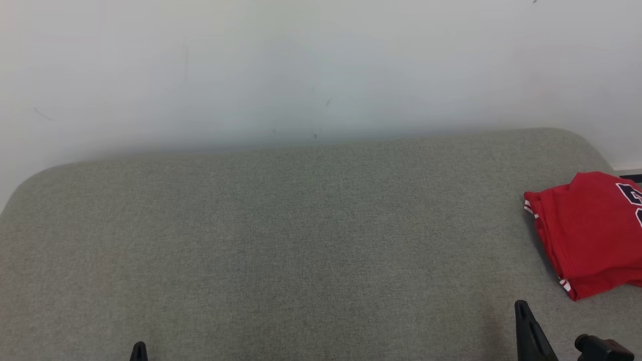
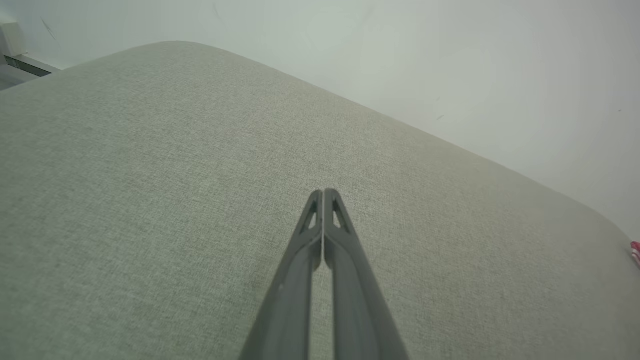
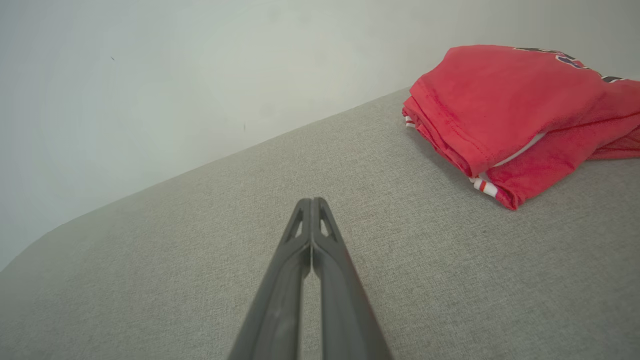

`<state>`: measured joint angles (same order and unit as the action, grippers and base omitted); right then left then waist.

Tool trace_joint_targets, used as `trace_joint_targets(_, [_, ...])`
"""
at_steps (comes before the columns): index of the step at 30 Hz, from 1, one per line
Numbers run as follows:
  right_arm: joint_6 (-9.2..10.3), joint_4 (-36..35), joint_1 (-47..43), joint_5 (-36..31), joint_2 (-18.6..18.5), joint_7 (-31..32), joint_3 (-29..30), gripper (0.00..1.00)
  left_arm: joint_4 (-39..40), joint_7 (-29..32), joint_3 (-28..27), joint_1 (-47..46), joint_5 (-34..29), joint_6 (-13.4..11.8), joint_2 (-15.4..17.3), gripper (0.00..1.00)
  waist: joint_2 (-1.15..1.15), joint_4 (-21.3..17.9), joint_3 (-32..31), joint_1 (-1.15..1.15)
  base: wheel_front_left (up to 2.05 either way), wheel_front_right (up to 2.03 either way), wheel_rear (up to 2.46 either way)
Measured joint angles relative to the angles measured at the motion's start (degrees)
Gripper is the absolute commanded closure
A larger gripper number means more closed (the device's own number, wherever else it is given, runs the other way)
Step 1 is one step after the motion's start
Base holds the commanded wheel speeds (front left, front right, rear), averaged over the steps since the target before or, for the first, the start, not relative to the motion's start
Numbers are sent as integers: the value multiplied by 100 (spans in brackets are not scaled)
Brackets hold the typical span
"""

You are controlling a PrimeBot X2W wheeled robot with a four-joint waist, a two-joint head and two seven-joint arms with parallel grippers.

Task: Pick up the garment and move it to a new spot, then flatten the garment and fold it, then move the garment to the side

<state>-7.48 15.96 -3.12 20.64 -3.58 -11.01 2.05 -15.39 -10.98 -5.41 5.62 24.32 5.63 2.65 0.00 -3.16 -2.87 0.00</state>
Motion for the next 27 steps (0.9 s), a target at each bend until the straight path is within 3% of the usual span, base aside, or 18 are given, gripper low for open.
trace_joint_targets(27, [1,-68,322,2622,31,642,158,100,51,622,-20,-397,2487,71,2,100,0,81,78,1,0,0,0])
